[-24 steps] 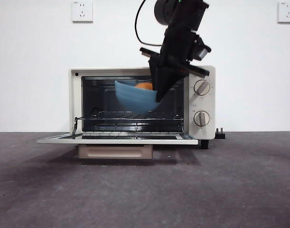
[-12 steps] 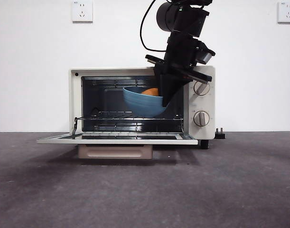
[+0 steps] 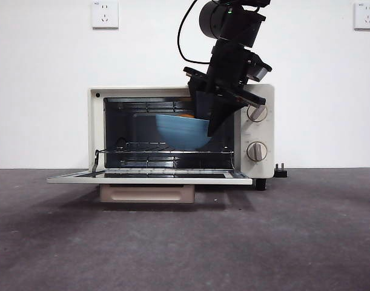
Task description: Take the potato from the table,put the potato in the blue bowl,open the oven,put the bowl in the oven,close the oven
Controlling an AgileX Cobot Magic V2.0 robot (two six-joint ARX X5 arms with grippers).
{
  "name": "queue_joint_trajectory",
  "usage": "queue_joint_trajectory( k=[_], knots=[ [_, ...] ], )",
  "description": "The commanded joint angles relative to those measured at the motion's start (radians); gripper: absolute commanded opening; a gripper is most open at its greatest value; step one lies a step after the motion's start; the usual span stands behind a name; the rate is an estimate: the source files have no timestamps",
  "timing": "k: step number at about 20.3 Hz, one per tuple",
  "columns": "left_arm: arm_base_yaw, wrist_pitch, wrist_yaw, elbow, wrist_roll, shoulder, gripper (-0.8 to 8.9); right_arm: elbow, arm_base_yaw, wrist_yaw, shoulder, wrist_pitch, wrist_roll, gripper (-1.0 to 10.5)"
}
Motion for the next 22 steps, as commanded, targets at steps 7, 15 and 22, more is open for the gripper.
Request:
queue_joint_trajectory(
  k=[7, 15, 22],
  knots=[
    [-0.003, -0.005, 0.0, -0.001, 0.008, 0.0, -0.07, 0.005, 0.002, 0.008, -0.021, 0.007, -0.021, 2.0],
    [-0.003, -0.009, -0.001, -0.001, 0.008, 0.0, -0.07, 0.114, 0.003, 0.008, -0.026, -0.039, -0.082, 2.0],
    [-0.002, 0.023, -0.106, -0.001, 0.024, 0.006, -0.08, 0.404, 0.018, 0.078, -0.026, -0.277, -0.491, 1.9]
  ],
)
